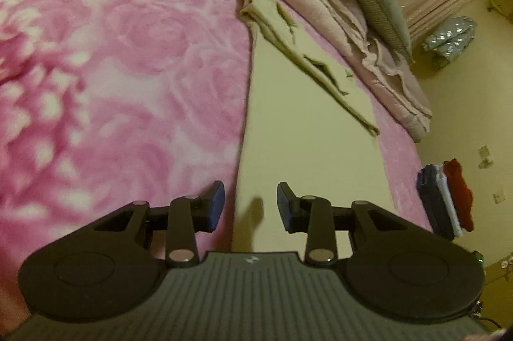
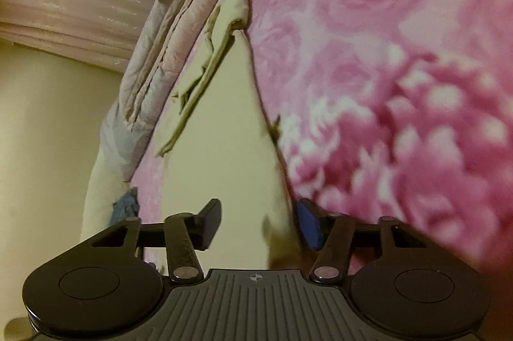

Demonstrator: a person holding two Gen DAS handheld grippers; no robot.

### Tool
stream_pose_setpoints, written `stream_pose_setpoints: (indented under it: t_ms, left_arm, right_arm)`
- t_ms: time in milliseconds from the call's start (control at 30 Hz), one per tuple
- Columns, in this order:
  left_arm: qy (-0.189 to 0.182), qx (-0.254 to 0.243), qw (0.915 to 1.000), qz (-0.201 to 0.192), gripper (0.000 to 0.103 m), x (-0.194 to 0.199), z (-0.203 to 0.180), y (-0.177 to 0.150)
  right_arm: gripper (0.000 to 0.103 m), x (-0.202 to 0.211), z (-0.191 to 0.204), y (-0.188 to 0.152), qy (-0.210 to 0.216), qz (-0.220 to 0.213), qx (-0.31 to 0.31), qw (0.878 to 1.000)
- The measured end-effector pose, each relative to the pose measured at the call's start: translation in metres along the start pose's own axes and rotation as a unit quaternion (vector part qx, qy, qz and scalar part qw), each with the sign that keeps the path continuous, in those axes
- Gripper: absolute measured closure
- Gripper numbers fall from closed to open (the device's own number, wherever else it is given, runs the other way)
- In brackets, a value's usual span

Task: Fold clothes
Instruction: 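Close both grippers on the shirt hem edge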

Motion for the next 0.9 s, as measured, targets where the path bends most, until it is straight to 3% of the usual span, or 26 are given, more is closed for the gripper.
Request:
stream_pose_setpoints:
  t_ms: [33,167,367,433,500,633,900]
  left_arm:
    - [-0.008,0.001,1.0,0.005,0.072,-0.005,0.001,0.004]
    - [-0.049,0.023,0.998,0.033,0.071,-0.018,0.003,0.01]
    - [-0.109,0.046,0.9903,0.072,0.071,-0.01,0.006,-0.017]
    - [-0.122,0.052,0.9879,0.08,0.071,-0.009,0.007,-0.022]
    - [-0.121,0.063,0.9869,0.087,0.076,-0.014,0.009,-0.019]
    - [-0.106,0.07,0.9866,0.102,0.099,-0.025,0.01,-0.015]
    - [-0.107,0.053,0.9901,0.075,0.102,-0.003,0.004,-0.019]
  right_arm:
    - [0.057,-0.006,0.0,0.004,0.003,0.004,-0.001,1.0]
    - [0.058,-0.018,0.001,0.011,0.023,0.029,0.0,0.999]
    - [0.058,-0.005,-0.005,-0.004,0.048,0.085,0.01,0.995]
    - [0.061,-0.006,-0.009,0.0,0.053,0.08,-0.009,0.995]
    - [0.068,-0.012,-0.013,0.006,0.057,0.076,-0.03,0.995]
    - [0.098,-0.028,-0.016,0.014,0.031,0.085,-0.036,0.995]
    - [0.101,-0.012,-0.009,0.001,0.004,0.079,-0.011,0.997]
Point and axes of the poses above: each gripper's, at about its wrist camera, not at the fingertips, and x roughly against the way its jaws point, z to its left, y to its top, the point moved 6 cm from there along -x, roughly the way its jaws point, and after that the axes turned 3 degrees about -x, right-handed, at the moved point
